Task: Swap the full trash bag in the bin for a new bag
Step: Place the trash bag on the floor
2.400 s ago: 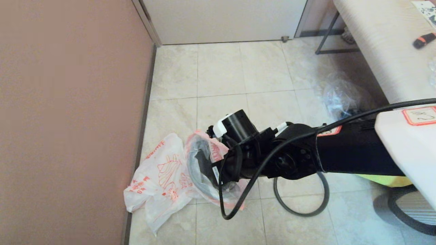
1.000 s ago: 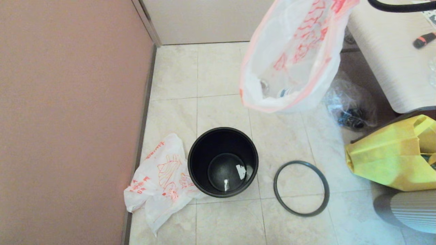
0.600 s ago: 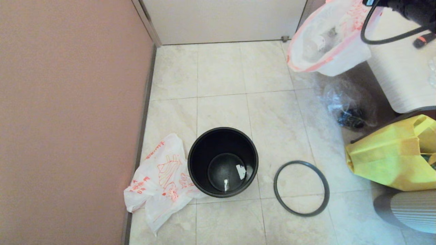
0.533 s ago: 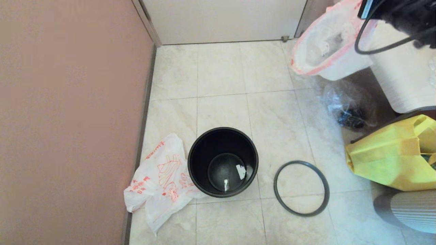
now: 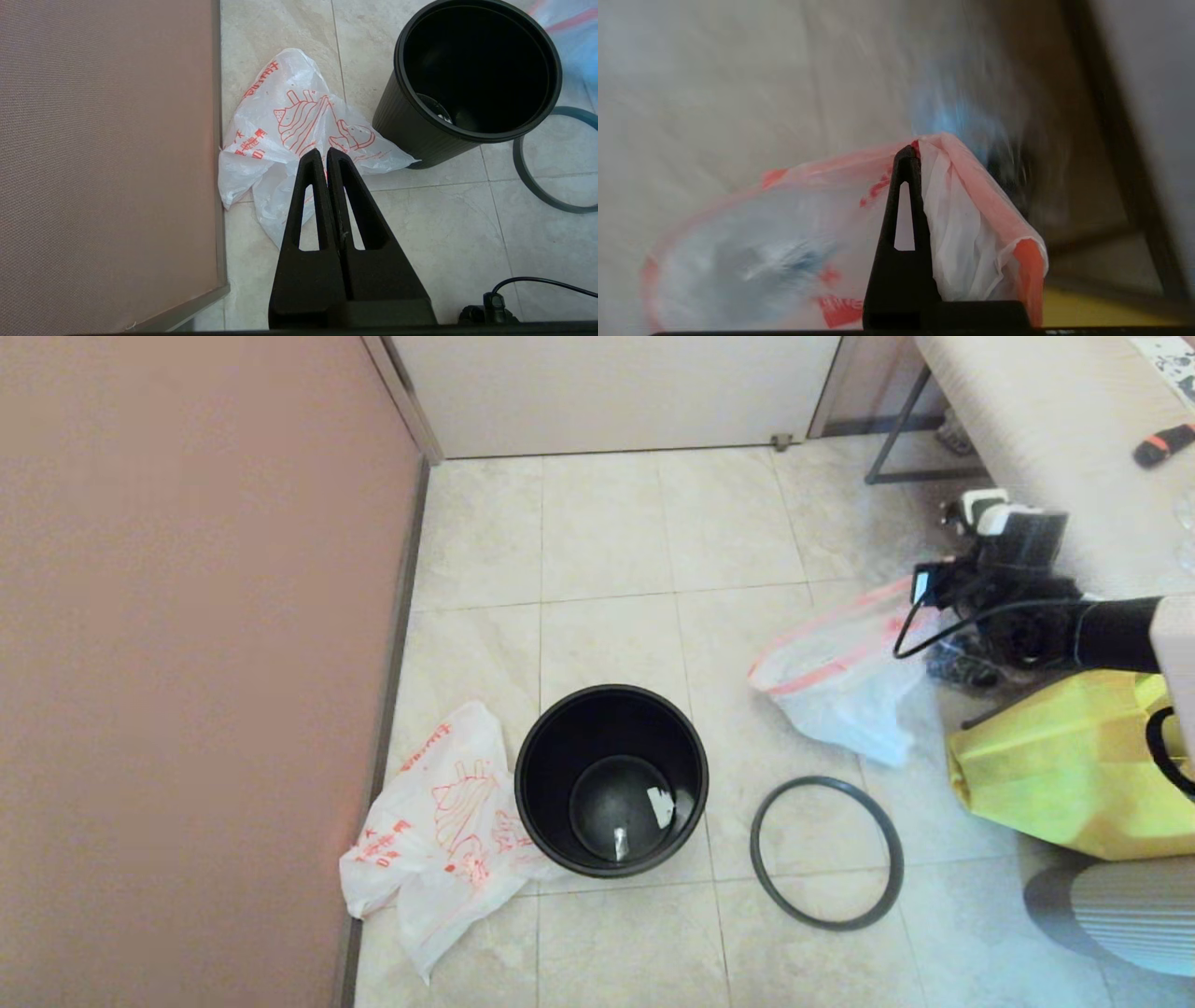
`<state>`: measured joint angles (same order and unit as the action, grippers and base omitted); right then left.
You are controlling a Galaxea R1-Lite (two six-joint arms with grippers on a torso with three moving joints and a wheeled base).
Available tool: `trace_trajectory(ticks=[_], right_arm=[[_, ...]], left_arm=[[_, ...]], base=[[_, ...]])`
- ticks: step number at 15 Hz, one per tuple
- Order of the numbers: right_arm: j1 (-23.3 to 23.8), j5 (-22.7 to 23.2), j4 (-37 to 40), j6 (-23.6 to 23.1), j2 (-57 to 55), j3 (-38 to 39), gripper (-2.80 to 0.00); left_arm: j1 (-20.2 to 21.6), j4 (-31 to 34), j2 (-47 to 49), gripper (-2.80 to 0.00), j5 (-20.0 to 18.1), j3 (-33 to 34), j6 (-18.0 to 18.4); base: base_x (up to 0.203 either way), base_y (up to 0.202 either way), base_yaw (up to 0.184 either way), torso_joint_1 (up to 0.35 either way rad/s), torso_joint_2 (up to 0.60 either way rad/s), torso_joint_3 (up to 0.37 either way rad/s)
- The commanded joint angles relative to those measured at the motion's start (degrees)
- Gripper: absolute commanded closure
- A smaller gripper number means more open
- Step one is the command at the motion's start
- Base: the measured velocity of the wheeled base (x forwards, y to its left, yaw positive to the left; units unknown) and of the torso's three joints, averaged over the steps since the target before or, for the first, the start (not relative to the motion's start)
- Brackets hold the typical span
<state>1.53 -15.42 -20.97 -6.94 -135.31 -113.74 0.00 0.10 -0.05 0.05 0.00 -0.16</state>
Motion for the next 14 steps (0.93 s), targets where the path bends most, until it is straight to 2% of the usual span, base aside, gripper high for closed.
trace_trajectory(ticks=[1, 7, 8, 10, 14], right_arm=[[1.06, -0.68, -0.23, -0.22, -6.73, 0.66, 0.00], [1.30, -3.05, 0.00, -1.99, -8.70, 7.19, 0.00], [1.24, -3.38, -0.30, -2.89, -7.90, 9.31, -2.80], [0.68, -4.50, -0.39, -3.43, -3.37, 13.16, -2.80], [-0.50, -4.36, 0.70, -2.69, 10.36, 28.23, -2.80]], left_arm=[[0.00, -0.01, 0.05, 0.00, 0.04, 0.00, -0.02], [0.00, -0.01, 0.05, 0.00, 0.04, 0.00, -0.02], [0.00, -0.01, 0.05, 0.00, 0.04, 0.00, -0.02], [0.00, -0.01, 0.05, 0.00, -0.05, 0.00, -0.02], [0.00, -0.01, 0.05, 0.00, 0.03, 0.00, -0.02]], base=[[0.000, 0.000, 0.000, 0.000, 0.00, 0.000], [0.000, 0.000, 0.000, 0.000, 0.00, 0.000], [0.000, 0.000, 0.000, 0.000, 0.00, 0.000], [0.000, 0.000, 0.000, 0.000, 0.00, 0.000], [0.000, 0.000, 0.000, 0.000, 0.00, 0.000]])
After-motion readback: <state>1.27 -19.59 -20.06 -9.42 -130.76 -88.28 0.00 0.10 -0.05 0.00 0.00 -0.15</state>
